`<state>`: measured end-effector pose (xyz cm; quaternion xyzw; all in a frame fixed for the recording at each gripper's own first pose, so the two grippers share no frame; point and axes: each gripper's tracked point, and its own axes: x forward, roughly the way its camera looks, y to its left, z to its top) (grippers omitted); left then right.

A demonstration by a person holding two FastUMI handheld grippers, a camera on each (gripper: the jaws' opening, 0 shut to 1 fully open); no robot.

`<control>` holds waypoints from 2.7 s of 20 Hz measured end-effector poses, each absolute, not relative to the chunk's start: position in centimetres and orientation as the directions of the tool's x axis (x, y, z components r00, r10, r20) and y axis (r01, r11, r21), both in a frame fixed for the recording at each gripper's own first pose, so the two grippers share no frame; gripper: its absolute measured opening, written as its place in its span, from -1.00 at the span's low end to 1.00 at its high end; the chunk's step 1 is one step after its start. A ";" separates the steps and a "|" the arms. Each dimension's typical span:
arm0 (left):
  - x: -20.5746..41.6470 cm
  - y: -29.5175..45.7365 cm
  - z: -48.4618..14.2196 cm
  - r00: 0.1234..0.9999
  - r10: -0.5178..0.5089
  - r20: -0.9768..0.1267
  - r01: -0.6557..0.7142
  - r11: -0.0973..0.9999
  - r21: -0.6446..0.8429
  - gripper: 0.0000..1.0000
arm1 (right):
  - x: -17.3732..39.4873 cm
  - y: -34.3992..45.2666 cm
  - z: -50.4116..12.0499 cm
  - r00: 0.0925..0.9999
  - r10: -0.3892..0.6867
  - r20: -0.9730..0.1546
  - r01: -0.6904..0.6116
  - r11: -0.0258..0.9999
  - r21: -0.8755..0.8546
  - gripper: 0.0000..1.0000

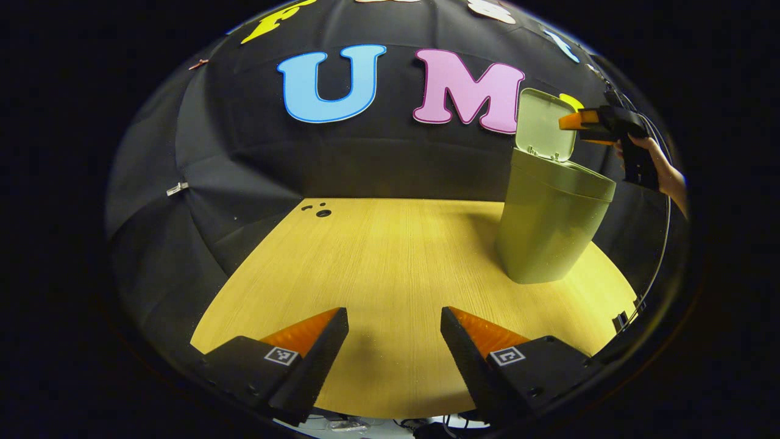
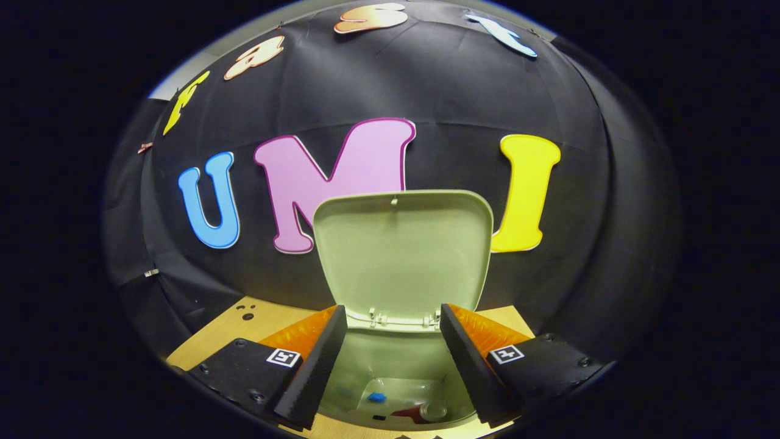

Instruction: Press the lid of the desktop garbage bin to open it, pick up the crumpled paper on the desktop and throw it into the bin, then pick up the pop can on the desktop and drop it into the bin, and finally close the garbage bin lid.

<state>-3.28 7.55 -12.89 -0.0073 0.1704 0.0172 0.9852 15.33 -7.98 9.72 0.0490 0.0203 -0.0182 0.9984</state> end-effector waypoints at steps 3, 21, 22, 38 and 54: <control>-3.3 7.4 -13.2 0.939 0.031 -0.342 -0.035 0.999 -0.007 0.96 | 15.3 -8.9 12.4 0.999 -0.049 -0.003 0.049 0.994 0.099 0.92; -4.7 7.9 -14.2 0.929 0.105 -0.355 -0.117 0.993 -0.013 0.96 | 21.1 -8.9 23.0 0.984 -0.097 0.152 0.069 0.981 0.183 0.91; -4.8 7.9 -14.2 0.928 0.115 -0.356 -0.129 0.992 -0.015 0.96 | 21.6 -9.0 22.7 0.985 -0.094 0.143 0.067 0.980 0.186 0.91; -3.6 1.7 -12.2 0.932 0.134 -0.335 -0.136 0.991 0.018 0.95 | 21.1 -8.8 19.8 0.991 -0.041 0.124 0.034 0.998 0.059 0.94; -0.8 4.1 -10.2 0.952 -0.176 -0.250 0.213 0.968 0.130 0.94 | 12.0 -6.8 8.4 0.972 -0.218 -0.090 0.224 0.972 0.064 0.95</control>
